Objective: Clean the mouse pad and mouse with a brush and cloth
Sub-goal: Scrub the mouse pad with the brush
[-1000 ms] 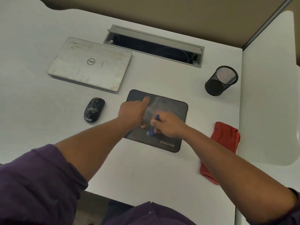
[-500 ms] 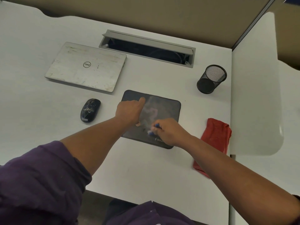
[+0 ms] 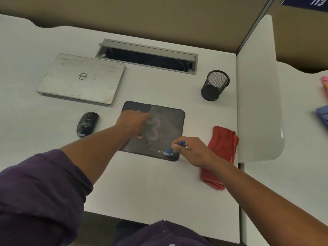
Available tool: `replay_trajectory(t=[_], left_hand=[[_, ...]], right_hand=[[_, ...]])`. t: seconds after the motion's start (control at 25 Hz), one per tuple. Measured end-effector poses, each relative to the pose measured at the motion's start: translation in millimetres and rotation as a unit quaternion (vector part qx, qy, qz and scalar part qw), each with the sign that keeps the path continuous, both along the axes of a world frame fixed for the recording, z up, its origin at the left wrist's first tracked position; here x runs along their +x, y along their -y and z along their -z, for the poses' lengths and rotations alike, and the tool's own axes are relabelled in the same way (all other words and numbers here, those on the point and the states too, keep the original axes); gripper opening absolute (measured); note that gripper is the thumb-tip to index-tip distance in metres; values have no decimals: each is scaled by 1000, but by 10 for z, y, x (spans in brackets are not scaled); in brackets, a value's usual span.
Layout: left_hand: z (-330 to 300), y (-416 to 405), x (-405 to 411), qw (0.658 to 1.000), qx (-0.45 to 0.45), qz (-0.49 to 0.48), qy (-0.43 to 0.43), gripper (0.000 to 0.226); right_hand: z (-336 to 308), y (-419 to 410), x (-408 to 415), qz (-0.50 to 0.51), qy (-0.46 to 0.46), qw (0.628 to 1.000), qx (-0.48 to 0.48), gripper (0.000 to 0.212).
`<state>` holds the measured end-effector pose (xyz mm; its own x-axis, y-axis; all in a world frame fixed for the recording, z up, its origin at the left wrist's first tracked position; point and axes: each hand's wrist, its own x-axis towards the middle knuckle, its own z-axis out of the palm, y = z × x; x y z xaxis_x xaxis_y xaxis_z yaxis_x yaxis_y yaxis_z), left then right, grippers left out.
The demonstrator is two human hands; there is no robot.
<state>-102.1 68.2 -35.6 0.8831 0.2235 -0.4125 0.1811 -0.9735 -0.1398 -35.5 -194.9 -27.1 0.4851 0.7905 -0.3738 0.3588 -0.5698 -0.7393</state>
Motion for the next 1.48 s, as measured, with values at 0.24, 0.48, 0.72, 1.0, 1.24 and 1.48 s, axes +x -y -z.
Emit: replay_trajectory(t=[0.24,0.48,0.72,1.0,1.24,1.48], left_hand=[[29,18,12,999,13,38,-5,63],[44,10,39,998,12,63,-18,62],[0,17,70,997,14,59,-39,51],[13,4,161,996,12,58,-65,51],[76,-41,177,996,17,72,-54,53],[89,-27,215,993,18,85,-81,58]], right_hand=[[6,50,122,-18,68,997,-20,16],[26,-20,251,11,142,990,4,19],[87,-242,587,22,134,989,-58,15],[162,-592,815,90,103,988,79,17],[215,-948,838,47,52,995,71,24],[191,-1148,837,-34,110,993,10,29]])
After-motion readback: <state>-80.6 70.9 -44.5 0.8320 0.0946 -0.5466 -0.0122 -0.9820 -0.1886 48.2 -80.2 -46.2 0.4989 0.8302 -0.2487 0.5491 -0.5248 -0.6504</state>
